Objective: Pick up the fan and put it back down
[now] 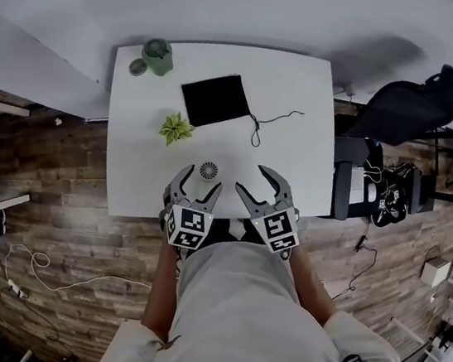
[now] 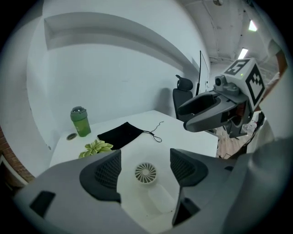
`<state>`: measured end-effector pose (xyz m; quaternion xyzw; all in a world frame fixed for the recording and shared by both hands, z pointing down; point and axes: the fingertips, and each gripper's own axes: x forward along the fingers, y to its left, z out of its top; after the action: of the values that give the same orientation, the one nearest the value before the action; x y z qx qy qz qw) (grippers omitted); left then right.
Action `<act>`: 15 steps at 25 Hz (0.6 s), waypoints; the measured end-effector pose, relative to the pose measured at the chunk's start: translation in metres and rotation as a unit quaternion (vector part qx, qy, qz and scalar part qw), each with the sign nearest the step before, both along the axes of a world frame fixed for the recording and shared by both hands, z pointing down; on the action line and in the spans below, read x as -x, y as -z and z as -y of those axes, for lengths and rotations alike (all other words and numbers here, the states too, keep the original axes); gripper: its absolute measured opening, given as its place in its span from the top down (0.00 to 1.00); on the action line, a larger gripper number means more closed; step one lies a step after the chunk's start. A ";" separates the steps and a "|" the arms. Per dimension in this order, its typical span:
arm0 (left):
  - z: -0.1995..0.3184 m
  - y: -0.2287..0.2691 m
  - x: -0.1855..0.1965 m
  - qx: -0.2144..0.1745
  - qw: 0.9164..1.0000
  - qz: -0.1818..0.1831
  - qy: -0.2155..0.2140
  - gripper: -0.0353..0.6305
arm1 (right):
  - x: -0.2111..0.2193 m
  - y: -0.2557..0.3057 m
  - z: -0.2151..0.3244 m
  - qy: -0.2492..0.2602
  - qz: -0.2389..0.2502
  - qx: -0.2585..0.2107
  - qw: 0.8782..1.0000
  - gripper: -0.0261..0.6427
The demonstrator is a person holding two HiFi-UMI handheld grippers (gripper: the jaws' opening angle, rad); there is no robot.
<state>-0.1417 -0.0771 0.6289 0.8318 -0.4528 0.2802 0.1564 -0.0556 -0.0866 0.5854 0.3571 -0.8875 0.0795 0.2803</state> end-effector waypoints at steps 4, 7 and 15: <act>0.000 -0.017 -0.002 0.022 1.000 0.007 -0.005 0.44 | -0.001 -0.011 -0.005 -0.006 -0.006 0.013 1.000 0.55; 0.003 -0.028 -0.004 0.034 0.999 0.010 -0.008 0.43 | -0.003 -0.021 -0.006 -0.004 -0.010 0.022 1.000 0.55; 0.009 -0.052 -0.009 0.062 0.998 0.013 -0.003 0.41 | -0.002 -0.046 -0.004 0.018 -0.021 0.045 0.999 0.55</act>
<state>-0.1325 -0.0856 0.6814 0.8183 -0.4343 0.3184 0.2010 -0.0533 -0.0828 0.6315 0.3302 -0.8831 0.1067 0.3159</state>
